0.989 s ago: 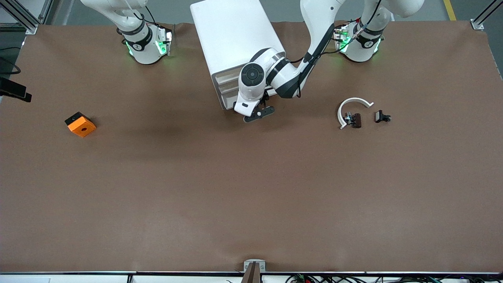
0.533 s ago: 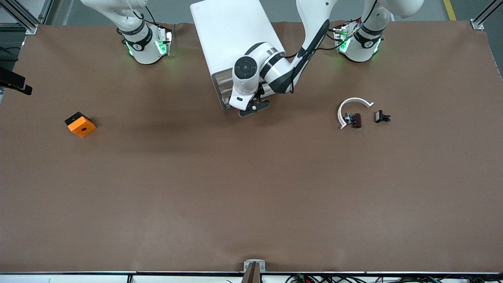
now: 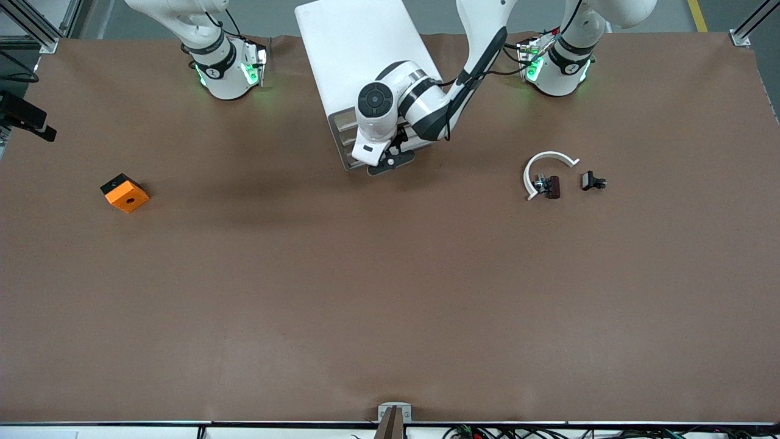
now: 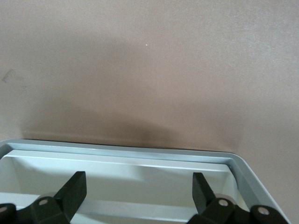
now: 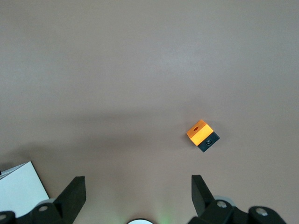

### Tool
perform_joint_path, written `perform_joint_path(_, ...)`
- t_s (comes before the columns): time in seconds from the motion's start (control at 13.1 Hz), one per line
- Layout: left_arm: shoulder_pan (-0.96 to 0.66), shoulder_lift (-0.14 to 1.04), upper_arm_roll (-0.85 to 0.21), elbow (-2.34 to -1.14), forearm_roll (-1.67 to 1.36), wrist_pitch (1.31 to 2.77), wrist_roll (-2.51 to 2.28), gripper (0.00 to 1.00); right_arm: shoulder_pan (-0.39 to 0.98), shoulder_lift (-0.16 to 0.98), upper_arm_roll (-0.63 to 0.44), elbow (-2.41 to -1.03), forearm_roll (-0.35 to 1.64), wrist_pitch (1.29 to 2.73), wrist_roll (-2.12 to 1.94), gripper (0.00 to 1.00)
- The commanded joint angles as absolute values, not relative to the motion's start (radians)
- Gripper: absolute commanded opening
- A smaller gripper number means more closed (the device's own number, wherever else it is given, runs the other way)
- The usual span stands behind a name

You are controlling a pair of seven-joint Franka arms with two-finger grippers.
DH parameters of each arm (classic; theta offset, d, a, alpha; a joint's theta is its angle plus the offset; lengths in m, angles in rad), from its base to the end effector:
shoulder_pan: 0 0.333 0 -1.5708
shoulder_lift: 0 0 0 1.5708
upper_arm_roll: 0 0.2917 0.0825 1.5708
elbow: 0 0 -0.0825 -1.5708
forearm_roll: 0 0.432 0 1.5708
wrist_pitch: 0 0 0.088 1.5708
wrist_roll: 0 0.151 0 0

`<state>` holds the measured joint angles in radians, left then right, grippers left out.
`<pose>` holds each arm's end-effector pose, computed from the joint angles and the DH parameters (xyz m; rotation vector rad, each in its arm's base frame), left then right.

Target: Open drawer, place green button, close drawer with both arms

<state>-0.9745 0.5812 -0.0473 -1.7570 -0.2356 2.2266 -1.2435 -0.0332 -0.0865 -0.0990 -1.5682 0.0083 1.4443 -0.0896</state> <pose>0.3362 -0.5791 0.1332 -3.0495 -0.5907 0.3631 0.5573 -0.0748 0.5969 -3.1196 0.0642 0.0558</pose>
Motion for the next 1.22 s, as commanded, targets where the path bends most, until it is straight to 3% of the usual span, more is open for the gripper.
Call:
perform_joint_path(0.0,-0.982,0.578,-0.046,-1.744,-0.239,2.204,-1.262,1.00,-0.048,-0.140,-0.084,-1.634,0.018,1.468,-0.092,1.00)
perform_joint_path(0.53,-0.927,0.575,-0.028,-1.729,-0.224,2.189,-1.253,1.00,-0.043,-0.163,-0.083,-1.658,0.009,1.483,-0.094,1.00)
perform_joint_path(1.14,-0.701,0.554,-0.032,-1.713,-0.097,2.192,-1.117,1.00,-0.043,-0.186,-0.083,-1.657,0.008,1.485,-0.092,1.00)
